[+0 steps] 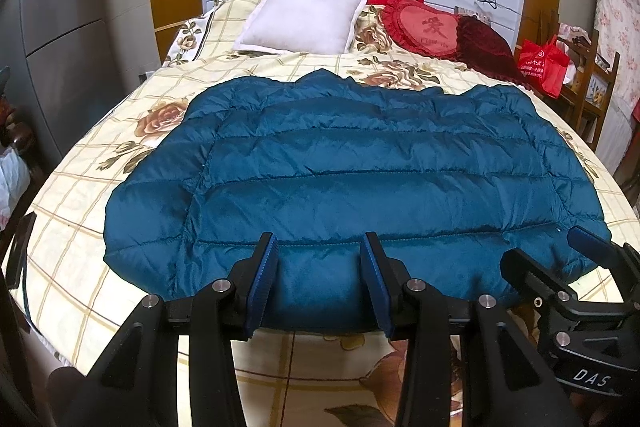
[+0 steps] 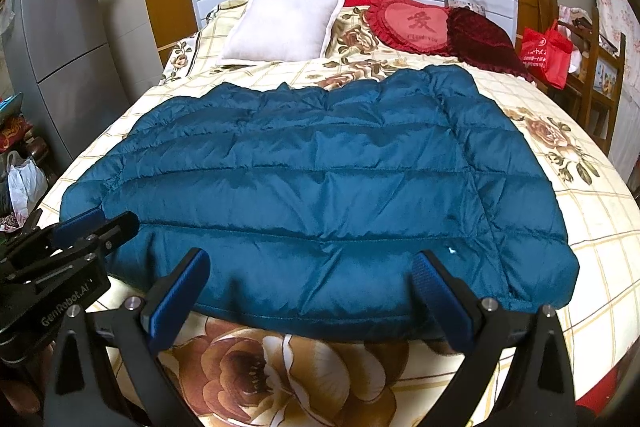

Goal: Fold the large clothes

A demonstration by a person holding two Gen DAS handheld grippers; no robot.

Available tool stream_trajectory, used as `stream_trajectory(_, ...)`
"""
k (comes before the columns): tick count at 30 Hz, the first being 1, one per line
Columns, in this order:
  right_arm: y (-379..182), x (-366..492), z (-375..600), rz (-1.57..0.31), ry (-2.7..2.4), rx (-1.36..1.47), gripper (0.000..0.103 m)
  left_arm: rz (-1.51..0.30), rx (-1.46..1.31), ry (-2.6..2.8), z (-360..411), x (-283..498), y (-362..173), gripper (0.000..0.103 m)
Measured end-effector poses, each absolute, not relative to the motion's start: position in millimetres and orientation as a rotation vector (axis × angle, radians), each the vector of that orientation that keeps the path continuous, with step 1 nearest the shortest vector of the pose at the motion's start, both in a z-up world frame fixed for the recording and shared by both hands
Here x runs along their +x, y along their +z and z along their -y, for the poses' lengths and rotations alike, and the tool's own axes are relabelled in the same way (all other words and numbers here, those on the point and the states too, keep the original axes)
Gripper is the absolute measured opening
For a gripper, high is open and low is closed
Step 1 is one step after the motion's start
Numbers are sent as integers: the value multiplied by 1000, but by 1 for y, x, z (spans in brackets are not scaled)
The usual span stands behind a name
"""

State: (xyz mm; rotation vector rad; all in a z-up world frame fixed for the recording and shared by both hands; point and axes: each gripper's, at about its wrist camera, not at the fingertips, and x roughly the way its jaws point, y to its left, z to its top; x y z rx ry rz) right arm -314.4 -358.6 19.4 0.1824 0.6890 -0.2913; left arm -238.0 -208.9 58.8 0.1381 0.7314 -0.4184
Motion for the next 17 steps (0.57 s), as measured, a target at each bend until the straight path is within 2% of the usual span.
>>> stream_trajectory(17,13,-311,361,-705,-293,195,103,-719,119,-405,203,-229,58,25)
